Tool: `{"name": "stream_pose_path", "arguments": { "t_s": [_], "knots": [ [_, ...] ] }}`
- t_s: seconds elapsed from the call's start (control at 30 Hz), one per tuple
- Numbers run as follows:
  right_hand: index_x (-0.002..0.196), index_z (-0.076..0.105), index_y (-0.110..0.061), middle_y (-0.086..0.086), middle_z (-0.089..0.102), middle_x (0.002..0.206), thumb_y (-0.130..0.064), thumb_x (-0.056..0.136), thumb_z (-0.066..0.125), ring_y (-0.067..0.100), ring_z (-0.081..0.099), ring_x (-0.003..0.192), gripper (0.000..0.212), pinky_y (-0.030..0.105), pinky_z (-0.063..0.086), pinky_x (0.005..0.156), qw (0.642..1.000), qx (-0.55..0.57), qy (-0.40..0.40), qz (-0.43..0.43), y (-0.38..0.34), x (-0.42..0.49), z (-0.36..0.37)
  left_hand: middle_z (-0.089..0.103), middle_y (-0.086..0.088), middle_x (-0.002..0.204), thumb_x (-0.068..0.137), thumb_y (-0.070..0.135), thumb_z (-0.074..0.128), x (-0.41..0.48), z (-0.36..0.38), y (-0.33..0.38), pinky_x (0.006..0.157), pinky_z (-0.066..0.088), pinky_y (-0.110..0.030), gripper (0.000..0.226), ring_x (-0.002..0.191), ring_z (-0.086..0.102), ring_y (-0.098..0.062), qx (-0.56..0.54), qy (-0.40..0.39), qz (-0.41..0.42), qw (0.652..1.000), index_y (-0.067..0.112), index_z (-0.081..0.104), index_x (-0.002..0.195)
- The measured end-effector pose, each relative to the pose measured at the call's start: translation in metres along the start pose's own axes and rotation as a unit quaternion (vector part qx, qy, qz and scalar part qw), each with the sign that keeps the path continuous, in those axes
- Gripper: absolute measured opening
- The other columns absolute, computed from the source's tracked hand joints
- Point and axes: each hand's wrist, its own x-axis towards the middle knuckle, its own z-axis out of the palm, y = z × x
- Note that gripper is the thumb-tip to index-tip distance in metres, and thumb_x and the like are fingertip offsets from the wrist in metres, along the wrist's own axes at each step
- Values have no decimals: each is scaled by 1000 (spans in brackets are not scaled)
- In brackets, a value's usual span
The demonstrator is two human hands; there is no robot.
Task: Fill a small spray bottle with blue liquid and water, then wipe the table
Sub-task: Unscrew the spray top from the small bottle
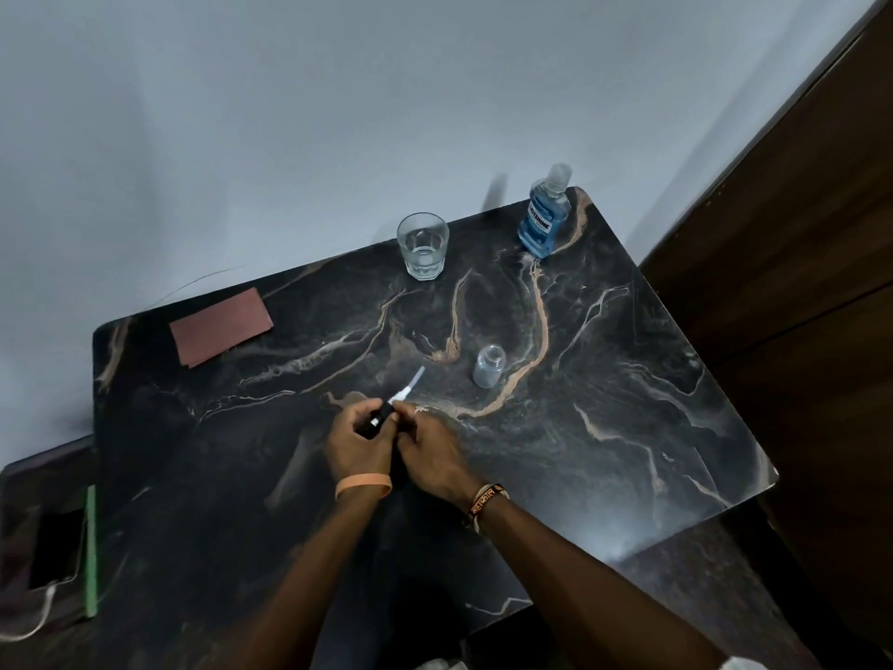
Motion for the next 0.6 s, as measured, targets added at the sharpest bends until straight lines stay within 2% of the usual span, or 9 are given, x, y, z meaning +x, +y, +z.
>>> {"name": "stream_pose_path", "arguments": {
  "t_s": [0.13, 0.27, 0.4, 0.5, 0.6],
  "knots": [
    [131, 58, -14, 7, 64, 127, 5, 87, 41, 21, 59, 118, 52, 35, 46, 103, 998, -32, -46, -13, 13, -1, -1, 71, -1, 98, 69, 8, 79, -2, 3, -17, 87, 54, -42, 33, 94, 66, -20, 132, -50, 36, 989, 18, 70, 99],
    [129, 60, -16, 4, 64, 126, 5, 85, 41, 17, 58, 116, 52, 35, 46, 103, 997, -39, -70, -23, 19, -3, -7, 71, -2, 94, 68, 14, 82, -2, 3, -18, 81, 55, -44, 33, 89, 66, -20, 189, -69, 85, 976, 18, 71, 99],
    [128, 59, -15, 4, 64, 124, -1, 90, 44, 17, 58, 113, 43, 33, 47, 98, 996, -47, -72, -32, 12, -7, -19, 66, -3, 109, 67, 19, 83, -5, 1, -12, 91, 49, -47, 47, 105, 61, -25, 209, -97, 111, 967, 18, 66, 111],
    [133, 59, -24, -3, 67, 120, -9, 94, 53, 8, 61, 109, 42, 27, 50, 96, 997, -42, -12, -59, -1, -13, -44, 49, 1, 135, 66, 41, 73, -4, -6, 4, 104, 39, -51, 65, 126, 47, -20, 187, -86, 161, 965, 23, 56, 126],
    [129, 62, -27, -12, 69, 104, -24, 96, 61, 0, 64, 91, 34, 19, 55, 80, 988, 40, 106, -104, -17, -17, -88, 31, 1, 149, 71, 52, 65, 10, -12, 32, 104, 37, -58, 77, 137, 34, -20, 100, -51, 211, 971, 19, 45, 138]
  ]
}}
